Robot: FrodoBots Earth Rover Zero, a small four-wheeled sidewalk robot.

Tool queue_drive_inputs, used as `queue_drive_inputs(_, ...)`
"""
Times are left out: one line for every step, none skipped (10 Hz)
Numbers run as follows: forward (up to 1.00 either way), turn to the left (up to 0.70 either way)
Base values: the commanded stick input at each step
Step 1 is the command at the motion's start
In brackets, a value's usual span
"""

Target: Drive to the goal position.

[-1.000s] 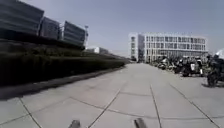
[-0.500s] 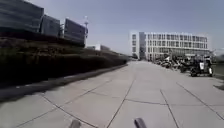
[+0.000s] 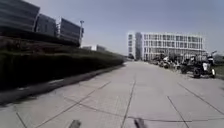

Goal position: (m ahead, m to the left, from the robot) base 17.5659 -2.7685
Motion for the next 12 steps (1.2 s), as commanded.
queue_drive_inputs(1.00, -0.39)
queue_drive_inputs(1.00, -0.34)
queue_drive_inputs(1.00, -0.15)
queue_drive_inputs(1.00, 0.01)
queue_drive_inputs(1.00, 0.01)
queue_drive_inputs(1.00, 0.01)
queue_drive_inputs(1.00, 0.01)
queue_drive_inputs(1.00, 0.01)
queue_drive_inputs(1.00, 0.01)
queue_drive_inputs(1.00, 0.01)
queue_drive_inputs(1.00, 0.01)
queue_drive_inputs(1.00, 0.01)
